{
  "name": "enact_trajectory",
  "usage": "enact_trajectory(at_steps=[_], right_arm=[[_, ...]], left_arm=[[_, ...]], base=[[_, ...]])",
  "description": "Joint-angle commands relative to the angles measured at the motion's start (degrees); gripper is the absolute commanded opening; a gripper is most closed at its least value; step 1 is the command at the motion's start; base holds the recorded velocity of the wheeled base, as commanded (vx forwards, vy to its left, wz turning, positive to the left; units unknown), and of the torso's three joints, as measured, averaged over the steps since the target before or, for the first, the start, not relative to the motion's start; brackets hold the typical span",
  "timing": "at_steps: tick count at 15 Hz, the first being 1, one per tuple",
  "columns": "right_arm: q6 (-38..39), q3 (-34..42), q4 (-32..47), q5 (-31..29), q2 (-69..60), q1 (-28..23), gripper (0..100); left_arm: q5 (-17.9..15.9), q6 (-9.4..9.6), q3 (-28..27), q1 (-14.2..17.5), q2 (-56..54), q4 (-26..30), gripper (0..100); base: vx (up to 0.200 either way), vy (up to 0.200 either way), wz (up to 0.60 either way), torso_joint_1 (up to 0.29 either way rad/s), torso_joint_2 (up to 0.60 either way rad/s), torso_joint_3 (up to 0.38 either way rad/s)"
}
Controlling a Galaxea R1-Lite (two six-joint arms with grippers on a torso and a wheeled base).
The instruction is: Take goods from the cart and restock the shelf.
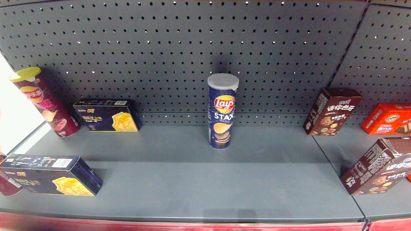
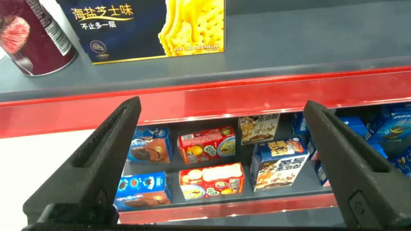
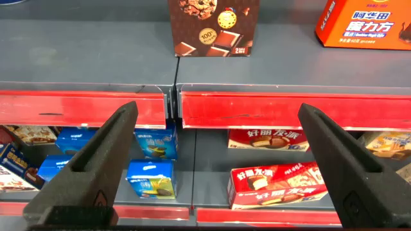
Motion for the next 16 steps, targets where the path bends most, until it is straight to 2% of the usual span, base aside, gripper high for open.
enact_trajectory(at_steps=[1,7,16], right_arm=[[-0.02,0.01,-0.01,0.03,0.06,0.01,100],[-0.02,0.01,-0.01,0.03,0.06,0.01,100],[-0.02,0.01,-0.01,-0.05,0.06,0.01,100]], left_arm=[[-0.01,0.01,0.0,0.02,-0.03,-0.01,100],[-0.01,0.01,0.0,0.02,-0.03,-0.01,100],[-0.01,0.01,0.0,0.02,0.06,-0.01,100]], base=[[0.0,0.0,0.0,0.0,0.0,0.0],[0.0,0.0,0.0,0.0,0.0,0.0],[0.0,0.0,0.6,0.004,0.0,0.001]])
